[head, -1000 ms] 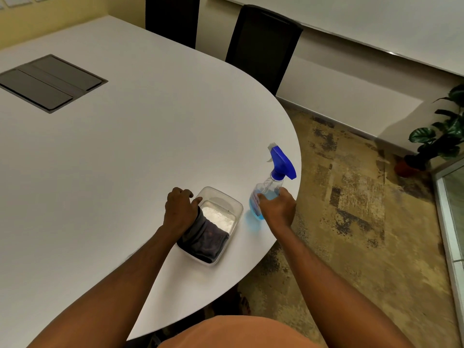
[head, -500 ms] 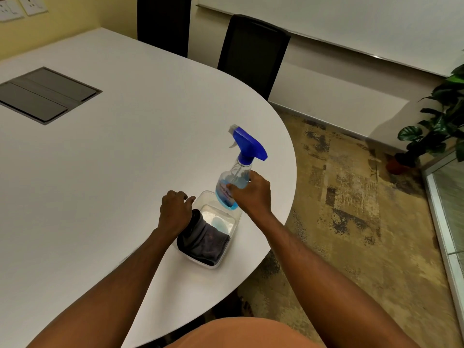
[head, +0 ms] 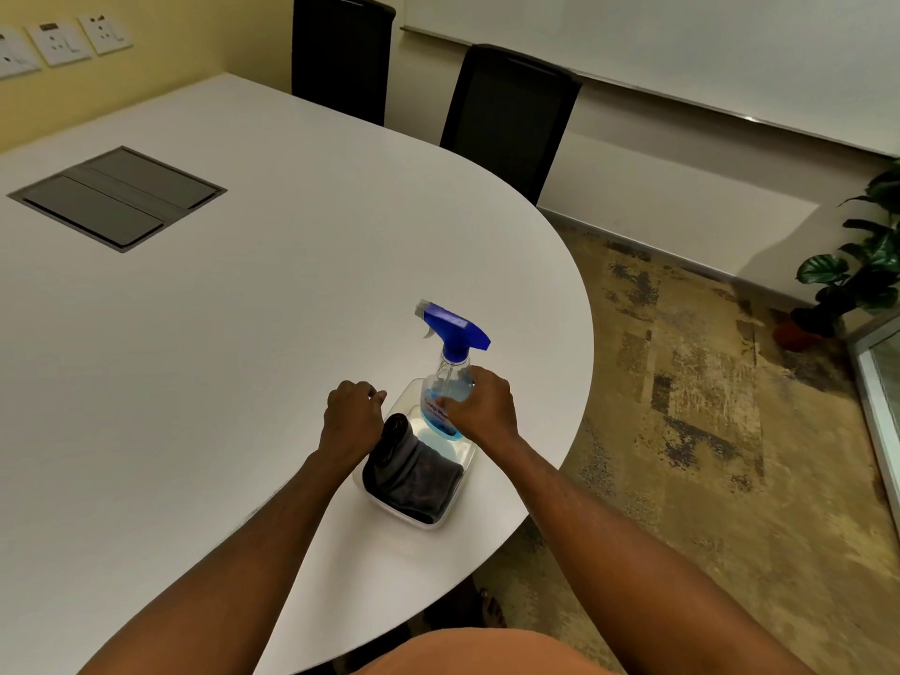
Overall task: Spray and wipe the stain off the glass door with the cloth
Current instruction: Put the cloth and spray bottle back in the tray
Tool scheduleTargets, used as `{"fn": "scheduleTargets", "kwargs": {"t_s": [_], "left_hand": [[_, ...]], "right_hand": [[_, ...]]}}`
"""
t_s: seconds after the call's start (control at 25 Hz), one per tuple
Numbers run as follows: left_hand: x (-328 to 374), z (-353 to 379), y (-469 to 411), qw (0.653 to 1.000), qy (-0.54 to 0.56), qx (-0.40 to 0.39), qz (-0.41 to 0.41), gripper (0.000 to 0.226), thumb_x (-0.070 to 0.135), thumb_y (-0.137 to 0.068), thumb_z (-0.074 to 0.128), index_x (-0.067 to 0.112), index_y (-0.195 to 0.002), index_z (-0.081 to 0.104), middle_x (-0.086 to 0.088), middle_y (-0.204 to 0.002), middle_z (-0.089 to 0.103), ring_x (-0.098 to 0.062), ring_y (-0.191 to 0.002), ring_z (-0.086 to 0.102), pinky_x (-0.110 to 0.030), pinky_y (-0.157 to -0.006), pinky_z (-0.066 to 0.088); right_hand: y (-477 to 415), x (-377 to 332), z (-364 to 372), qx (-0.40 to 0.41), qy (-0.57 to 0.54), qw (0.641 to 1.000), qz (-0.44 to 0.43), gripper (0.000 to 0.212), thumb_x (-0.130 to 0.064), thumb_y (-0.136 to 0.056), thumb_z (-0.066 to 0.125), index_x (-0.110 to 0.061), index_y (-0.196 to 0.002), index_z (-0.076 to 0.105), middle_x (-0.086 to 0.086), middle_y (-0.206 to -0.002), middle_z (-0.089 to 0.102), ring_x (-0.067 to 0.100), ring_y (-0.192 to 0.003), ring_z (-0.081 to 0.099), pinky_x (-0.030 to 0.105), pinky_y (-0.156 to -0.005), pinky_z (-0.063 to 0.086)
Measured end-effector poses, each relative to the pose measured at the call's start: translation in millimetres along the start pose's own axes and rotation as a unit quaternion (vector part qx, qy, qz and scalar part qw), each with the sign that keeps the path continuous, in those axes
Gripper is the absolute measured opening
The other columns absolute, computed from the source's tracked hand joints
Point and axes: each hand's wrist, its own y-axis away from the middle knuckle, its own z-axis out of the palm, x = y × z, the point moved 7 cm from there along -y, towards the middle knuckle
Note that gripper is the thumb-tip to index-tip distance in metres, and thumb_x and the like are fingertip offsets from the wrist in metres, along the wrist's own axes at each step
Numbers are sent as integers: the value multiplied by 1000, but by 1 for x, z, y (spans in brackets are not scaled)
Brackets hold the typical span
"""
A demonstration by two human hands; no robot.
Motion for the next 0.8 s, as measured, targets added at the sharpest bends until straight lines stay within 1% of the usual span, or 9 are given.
{"fn": "scheduleTargets", "kwargs": {"t_s": [0.16,0.36,0.52,0.68,0.8], "left_hand": [[-5,-1,1,1000,4,-7,-5,33,22,-97,51,-2,-115,64,-23,-116,62,-34,-109,57,-38,-91,44],[-14,-1,1,999,-5,-33,-5,33,23,-97,51,-1,-115,63,-22,-117,61,-32,-110,56,-39,-93,43],[-15,2,3,999,0,-51,-5,34,23,-98,49,-1,-119,61,-22,-121,60,-33,-112,55,-41,-95,45],[-14,4,7,998,1,-56,-3,35,23,-98,50,-1,-121,60,-21,-123,59,-31,-113,55,-38,-95,44],[-14,3,9,998,-3,-63,-5,36,24,-98,49,-1,-122,59,-21,-123,59,-32,-114,55,-39,-96,44]], "right_hand": [[-2,9,11,-19,7,1000,6,51,-33,-76,79,-10,-116,57,6,-118,67,22,-104,65,25,-88,48],[-3,18,21,-26,1,1000,8,50,-26,-77,79,-8,-118,56,8,-118,66,24,-107,64,29,-92,50],[-5,22,25,-31,3,999,9,49,-27,-77,78,-8,-116,55,9,-117,66,23,-106,64,27,-91,48],[-6,26,30,-34,3,999,11,48,-31,-77,77,-8,-114,56,9,-113,68,22,-102,66,21,-85,44],[-4,31,33,-35,6,999,19,47,-31,-77,78,-8,-113,57,8,-112,68,21,-102,66,21,-84,45]]}}
